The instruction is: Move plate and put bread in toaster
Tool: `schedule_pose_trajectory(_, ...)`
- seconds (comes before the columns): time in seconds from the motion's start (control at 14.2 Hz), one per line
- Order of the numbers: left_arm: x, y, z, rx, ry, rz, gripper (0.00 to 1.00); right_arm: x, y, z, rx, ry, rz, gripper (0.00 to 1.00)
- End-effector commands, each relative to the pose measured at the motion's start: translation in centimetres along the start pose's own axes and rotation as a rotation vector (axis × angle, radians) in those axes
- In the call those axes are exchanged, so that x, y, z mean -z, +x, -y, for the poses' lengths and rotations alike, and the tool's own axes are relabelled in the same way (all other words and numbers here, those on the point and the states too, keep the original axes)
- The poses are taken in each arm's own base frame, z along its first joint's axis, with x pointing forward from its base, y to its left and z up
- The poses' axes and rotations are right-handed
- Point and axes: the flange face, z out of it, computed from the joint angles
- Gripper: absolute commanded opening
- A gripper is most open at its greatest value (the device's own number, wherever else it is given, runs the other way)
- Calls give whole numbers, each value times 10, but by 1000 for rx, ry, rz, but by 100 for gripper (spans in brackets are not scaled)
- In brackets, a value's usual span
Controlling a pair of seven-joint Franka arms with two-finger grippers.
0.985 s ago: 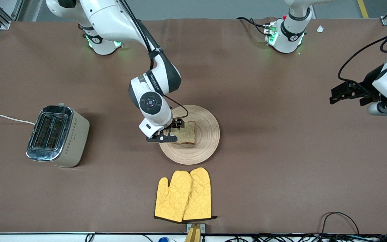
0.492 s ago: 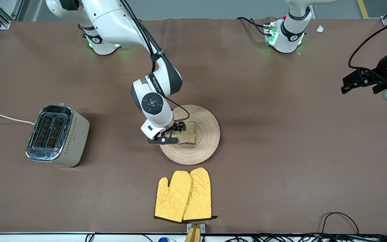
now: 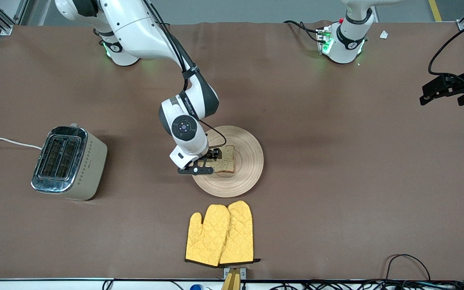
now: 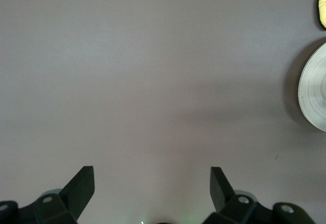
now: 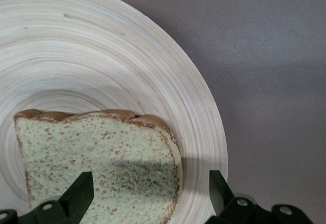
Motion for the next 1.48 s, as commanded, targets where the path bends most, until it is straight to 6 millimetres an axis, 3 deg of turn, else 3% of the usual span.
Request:
schedule_pose_trajectory(0.0,1,-6,-4,-16,18,-1,100,0,-2,2,-11,4,-2,100)
schedule_pose_trajectory(0.14,1,-6,-12,-32,20,-1,100,-2,-2,1,-10,3,-3,95)
schedule_pose_trajectory(0.28,0,-7,-37,-70,22,1,100,-6,-2,1,-7,2,-9,90)
schedule_pose_trajectory(0.42,-2,-7,-48,-81,22,4,100,-9,-3,0,-6,3,-14,82)
schedule_pose_trajectory(0.98,-1,-8,-43,-75,22,4,100,-12,0,-8,-15,1,-9,57)
schedule_pose_trajectory(1.41,-4,-6,-40,-67,21,10,100,-22,-2,-15,-18,10,-42,56)
